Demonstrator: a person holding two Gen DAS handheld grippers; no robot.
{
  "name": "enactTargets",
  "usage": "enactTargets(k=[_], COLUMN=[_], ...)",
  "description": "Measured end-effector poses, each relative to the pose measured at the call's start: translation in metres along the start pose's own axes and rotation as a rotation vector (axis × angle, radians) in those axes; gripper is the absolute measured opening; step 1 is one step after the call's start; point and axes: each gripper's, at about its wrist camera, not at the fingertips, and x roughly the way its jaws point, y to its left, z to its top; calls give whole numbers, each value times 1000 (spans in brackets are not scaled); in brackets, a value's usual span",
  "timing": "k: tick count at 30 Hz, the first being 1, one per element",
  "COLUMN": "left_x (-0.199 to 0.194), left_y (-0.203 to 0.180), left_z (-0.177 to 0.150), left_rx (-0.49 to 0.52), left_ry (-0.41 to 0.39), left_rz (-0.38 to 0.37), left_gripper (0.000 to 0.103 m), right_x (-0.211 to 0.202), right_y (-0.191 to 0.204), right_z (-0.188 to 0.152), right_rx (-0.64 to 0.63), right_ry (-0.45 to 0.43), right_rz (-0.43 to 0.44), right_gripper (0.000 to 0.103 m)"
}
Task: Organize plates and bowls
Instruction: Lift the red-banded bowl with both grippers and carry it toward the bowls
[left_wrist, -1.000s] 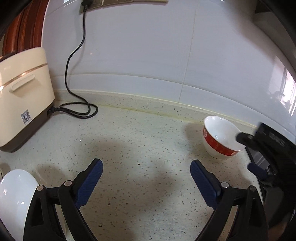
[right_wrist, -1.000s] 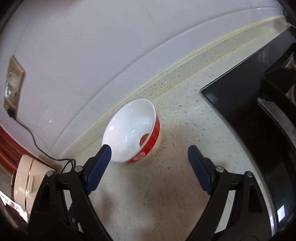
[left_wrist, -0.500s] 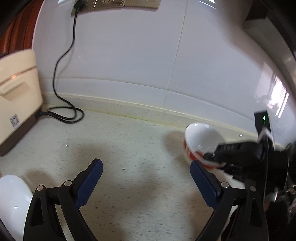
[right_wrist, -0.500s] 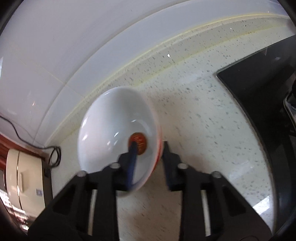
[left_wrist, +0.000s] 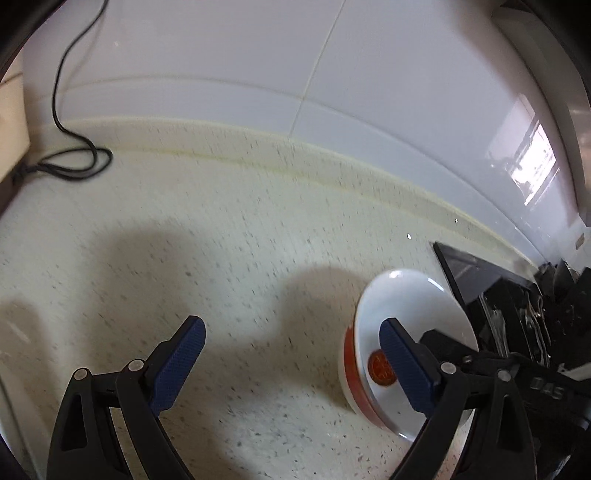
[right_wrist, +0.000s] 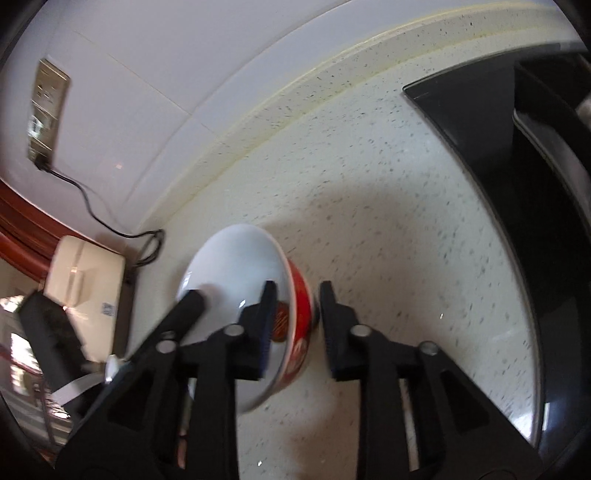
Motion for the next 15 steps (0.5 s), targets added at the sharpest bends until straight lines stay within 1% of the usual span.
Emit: enactTargets(k=[1, 2, 5, 8, 13, 14, 15], left_x=[1, 2, 3, 8, 9, 10, 10], left_y=[0, 0, 2, 5, -2, -4, -5], left_z=[-1, -1, -1, -3, -6, -6, -6], left_rx=[-1, -1, -2, -7, 27, 33, 36], left_ry=[4, 4, 1, 25, 20, 18, 17], left_rz=[2, 9, 20, 15, 27, 24, 9], left_gripper=[96, 96, 96, 94, 91, 90, 84], right_x=[-4, -11, -20, -18, -14, -12, -11], right_y=[2, 4, 9, 13, 16, 16, 14], right_z=[-4, -6, -13, -15, -18, -18, -18], right_rx=[-2, -13, -47, -64, -68, -66, -64], right_ry=[-13, -27, -48, -51, -35, -29, -25], right_rz=[7, -5, -57, -58, -74, -77, -73], right_gripper=[41, 42, 42, 42, 42, 42, 42])
